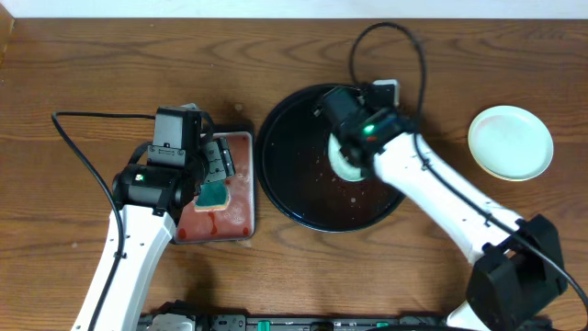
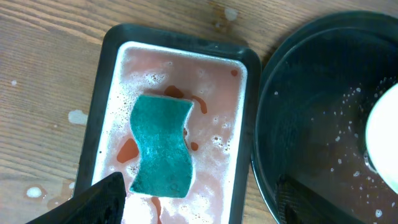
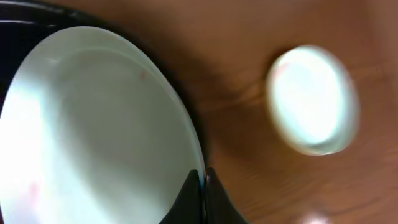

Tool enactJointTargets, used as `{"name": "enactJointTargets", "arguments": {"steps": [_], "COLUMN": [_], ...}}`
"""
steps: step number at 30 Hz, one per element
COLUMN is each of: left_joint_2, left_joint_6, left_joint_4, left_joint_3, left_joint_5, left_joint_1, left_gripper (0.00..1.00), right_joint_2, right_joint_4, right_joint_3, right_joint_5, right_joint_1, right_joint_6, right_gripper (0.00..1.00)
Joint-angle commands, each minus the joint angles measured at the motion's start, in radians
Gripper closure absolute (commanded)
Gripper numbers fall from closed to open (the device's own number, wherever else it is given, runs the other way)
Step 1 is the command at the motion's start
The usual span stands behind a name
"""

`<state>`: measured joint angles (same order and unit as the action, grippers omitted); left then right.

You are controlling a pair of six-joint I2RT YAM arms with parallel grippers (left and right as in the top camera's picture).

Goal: Clean dirty plates on tray and stack at the side
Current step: 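Carry the white plate right and lay it on the plate stack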

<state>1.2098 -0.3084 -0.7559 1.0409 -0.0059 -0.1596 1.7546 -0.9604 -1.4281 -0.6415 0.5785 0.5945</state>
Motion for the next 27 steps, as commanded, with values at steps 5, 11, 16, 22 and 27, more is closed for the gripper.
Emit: {"name": "enactJointTargets", "arguments": {"steps": [5,11,16,22,27], "left_joint_2": [-0.003,-0.003,-0.003,-0.003,-0.003], "left_joint_6": [0.02,0.02,0.02,0.02,0.019], "left_joint_4": [-0.003,-0.008,-0.014,-0.014,-0.013], "left_joint_3": [-0.003,-0.003,-0.003,-0.003,-0.003], "left_joint_5": [-0.002,-0.002,-0.001,-0.001,-0.001], "left_joint_1": [0.002,0.002,0.002,0.002,0.002], "left_gripper": [0.23,0.23,0.23,0.23,0.23], "right_joint_2": [-0.066,-0.095,-0.1,-0.1,-0.098], "right_joint_4": [0.041,0.013,0.003,0.057,0.187], "right_joint_3": [-0.016,-0.016,-0.014,0.032,0.139], "right_joint_5": [0.576,0.635,0.636,0.635,0.622], "right_joint_1": [-0.279,-0.54,-0.793,-1.017,-1.115], "right_joint_6": [-0.084,-0.157,-0.229,-0.256,-0.259], "right_gripper": [0.99,0.99,0.99,0.99,0.99]}}
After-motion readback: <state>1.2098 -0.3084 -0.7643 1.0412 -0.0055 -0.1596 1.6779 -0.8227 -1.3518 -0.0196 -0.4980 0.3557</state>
